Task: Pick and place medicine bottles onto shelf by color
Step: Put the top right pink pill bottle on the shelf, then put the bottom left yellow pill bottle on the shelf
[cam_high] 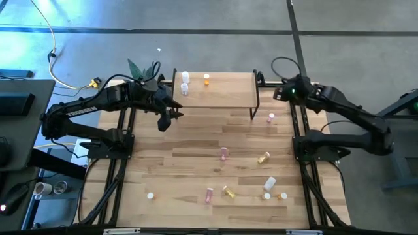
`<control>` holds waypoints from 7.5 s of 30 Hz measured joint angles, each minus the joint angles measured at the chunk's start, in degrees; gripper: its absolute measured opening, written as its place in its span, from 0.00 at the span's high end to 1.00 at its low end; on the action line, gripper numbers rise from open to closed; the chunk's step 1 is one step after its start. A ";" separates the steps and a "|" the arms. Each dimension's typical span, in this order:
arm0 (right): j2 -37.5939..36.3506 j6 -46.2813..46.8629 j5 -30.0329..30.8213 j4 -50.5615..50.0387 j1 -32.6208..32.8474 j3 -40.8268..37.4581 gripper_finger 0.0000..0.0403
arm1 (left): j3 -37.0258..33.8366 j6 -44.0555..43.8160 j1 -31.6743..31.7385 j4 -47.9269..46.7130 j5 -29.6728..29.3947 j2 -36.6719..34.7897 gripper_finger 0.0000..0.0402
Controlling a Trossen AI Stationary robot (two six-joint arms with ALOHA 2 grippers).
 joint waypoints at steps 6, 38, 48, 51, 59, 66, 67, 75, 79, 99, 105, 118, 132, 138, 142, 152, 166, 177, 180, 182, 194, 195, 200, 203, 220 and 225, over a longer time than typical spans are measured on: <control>3.97 -4.44 -9.63 -2.42 -8.69 -0.04 0.56 | 0.00 0.00 0.00 0.00 0.00 0.00 0.58; 11.87 0.96 -22.57 14.06 -7.98 -19.08 0.54 | 0.00 1.01 0.00 -0.01 0.02 0.00 0.58; 17.22 -0.39 -22.61 15.55 -7.98 -19.08 0.54 | 0.00 0.90 0.00 0.00 0.02 0.00 0.58; 17.83 -0.41 -22.18 15.84 -7.98 -19.08 0.54 | 0.00 0.90 0.00 -0.01 0.02 0.00 0.58; 19.30 -0.39 -21.47 16.24 -7.98 -19.08 0.63 | 0.00 1.07 0.00 -0.01 -1.25 0.00 0.58; 19.31 -0.15 -21.47 16.27 -7.98 -19.06 0.72 | 0.00 1.07 0.00 -0.02 -3.89 0.00 0.58; 19.31 -0.16 -21.49 16.28 -7.98 -19.06 0.73 | 0.00 1.07 0.00 -0.02 -3.88 0.01 0.58; 18.98 -0.18 -23.34 13.60 -7.77 -16.78 0.73 | 0.00 1.36 0.00 -0.02 -3.87 0.00 0.58; 18.98 -0.49 -22.51 9.88 -6.86 -12.89 0.73 | 0.00 2.47 0.00 -0.02 -3.87 0.00 0.58; 18.94 -3.20 -11.60 -2.23 -6.28 12.27 0.73 | 0.00 2.53 0.00 -0.02 -3.87 0.00 0.58; 18.94 -6.87 -8.57 -0.93 -6.28 19.69 0.73 | 0.00 1.66 0.01 -0.02 -3.87 0.00 0.58; 30.87 -24.08 -10.40 -0.73 -11.02 42.84 0.73 | 0.00 -1.55 0.04 -0.02 -7.97 0.02 0.58; 49.55 -39.93 -24.68 -15.11 -12.40 58.69 0.73 | -0.02 -3.04 0.02 -0.50 -9.84 0.01 0.58; 53.21 -44.51 -25.89 -15.65 -9.63 58.69 0.73 | -0.02 -3.07 0.02 -0.50 -10.12 0.01 0.58; 55.17 -46.86 -25.89 -15.69 -7.93 58.69 0.73 | -0.02 -4.83 0.02 -0.50 -10.13 0.02 0.58; 57.48 -49.19 -25.75 -17.80 -6.61 58.67 0.73 | -0.02 -7.54 0.02 -0.50 -10.14 0.02 0.58; 59.61 -50.56 -25.39 -19.92 -6.65 58.62 0.73 | -0.02 -7.72 0.02 -0.50 -10.13 0.02 0.58; 59.61 -50.65 -23.27 -19.47 -6.63 58.62 0.73 | -0.02 -7.56 0.02 -0.50 -10.12 0.02 0.58; 59.61 -50.62 -23.26 -19.40 -6.60 58.00 0.73 | -0.02 -7.56 0.01 -0.50 -10.12 0.02 0.58; 59.61 -50.56 -23.27 -19.68 -6.58 57.95 0.73 | -0.02 -7.58 0.01 -0.50 -10.12 0.02 0.58; 59.57 -50.53 -23.24 -18.63 -6.34 57.95 0.71 | -0.02 -7.63 0.02 -0.52 -10.12 0.02 0.58; 59.57 -50.53 -23.24 -18.61 -6.34 57.95 0.70 | -0.02 -7.65 0.00 -0.52 -10.12 0.02 0.58; 59.57 -51.14 -23.22 -18.42 -6.34 57.95 0.67 | -0.02 -7.60 0.00 -0.52 -10.12 0.02 0.58; 59.57 -51.15 -23.22 -18.38 -6.34 57.95 0.65 | -0.02 -7.58 0.00 -0.52 -10.12 0.02 0.58; 59.55 -51.88 -22.37 -18.72 -6.36 63.24 0.63 | -0.02 -7.70 0.00 -0.52 -10.12 0.02 0.58; 59.55 -51.33 -22.58 -22.64 -6.26 68.44 0.63 | -0.02 -7.64 0.01 -0.52 -10.12 0.02 0.58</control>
